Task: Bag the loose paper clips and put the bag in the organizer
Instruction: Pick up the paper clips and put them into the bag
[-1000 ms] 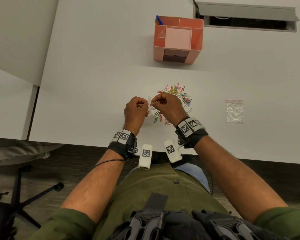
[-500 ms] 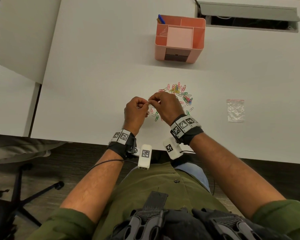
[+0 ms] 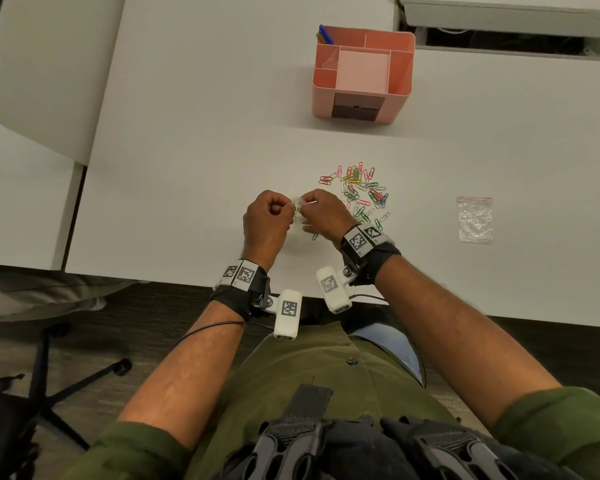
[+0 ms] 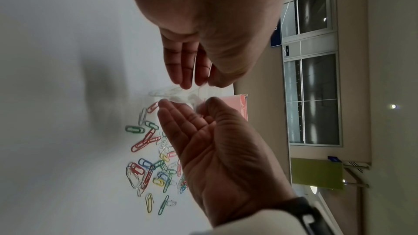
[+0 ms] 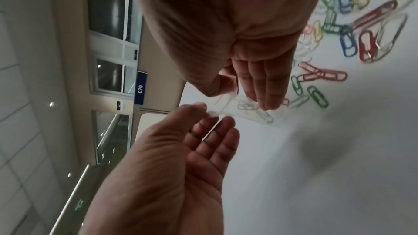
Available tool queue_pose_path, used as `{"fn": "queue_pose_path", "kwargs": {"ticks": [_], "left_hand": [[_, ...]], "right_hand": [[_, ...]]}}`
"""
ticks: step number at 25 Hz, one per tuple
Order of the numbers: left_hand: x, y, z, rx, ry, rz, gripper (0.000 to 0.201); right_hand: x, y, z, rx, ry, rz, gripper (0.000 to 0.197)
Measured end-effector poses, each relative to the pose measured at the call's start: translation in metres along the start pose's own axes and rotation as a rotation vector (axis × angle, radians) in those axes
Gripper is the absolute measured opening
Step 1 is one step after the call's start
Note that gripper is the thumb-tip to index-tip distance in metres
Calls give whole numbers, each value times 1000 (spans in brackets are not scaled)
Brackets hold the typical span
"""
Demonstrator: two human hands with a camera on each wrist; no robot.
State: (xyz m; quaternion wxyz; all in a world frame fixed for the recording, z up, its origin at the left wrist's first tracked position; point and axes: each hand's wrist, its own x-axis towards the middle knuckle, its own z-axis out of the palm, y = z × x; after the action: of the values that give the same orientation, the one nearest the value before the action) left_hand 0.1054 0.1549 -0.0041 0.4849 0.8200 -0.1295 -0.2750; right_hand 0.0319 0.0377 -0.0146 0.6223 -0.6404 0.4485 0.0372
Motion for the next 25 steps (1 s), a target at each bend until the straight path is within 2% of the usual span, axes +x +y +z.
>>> {"fn": "queue_pose_path", "kwargs": {"ticks": [3,6,10,13,15,17,18,20,21,23,25], "left_hand": [[2,-3,-6,9,18,-4,12],[5,-10,-9,32,18,-27,15],[7,-21,-2,37,-11,-82,9],[10,-22,6,33,-29,-90,10],[13,-23,10,35,-37,-85,11],[15,-23,13,36,-43,-88,12],[16,-23,14,35,-43,-92,12],[17,-25,15,24,-42,-99,11],[18,-25,16,20,-39,-99,11],[18,-25,16,18,-38,-99,11],[19,-24,17,19,-37,-98,12]], "right_hand": [[2,-4,11,138,-132,32,23],[6,-1,20,141,-139,33,25],[8,10,9,-171,3,-126,26],[6,18,-17,-293,103,-237,27],[8,31,-32,-499,151,-380,32],[11,44,-40,-803,113,-523,50],[12,50,-40,-921,68,-545,62],[13,61,-33,-1065,-6,-497,81],[15,65,-27,-1105,-24,-464,84],[18,76,-19,-1152,-13,-470,73],[21,83,-20,-1120,52,-581,50]]}}
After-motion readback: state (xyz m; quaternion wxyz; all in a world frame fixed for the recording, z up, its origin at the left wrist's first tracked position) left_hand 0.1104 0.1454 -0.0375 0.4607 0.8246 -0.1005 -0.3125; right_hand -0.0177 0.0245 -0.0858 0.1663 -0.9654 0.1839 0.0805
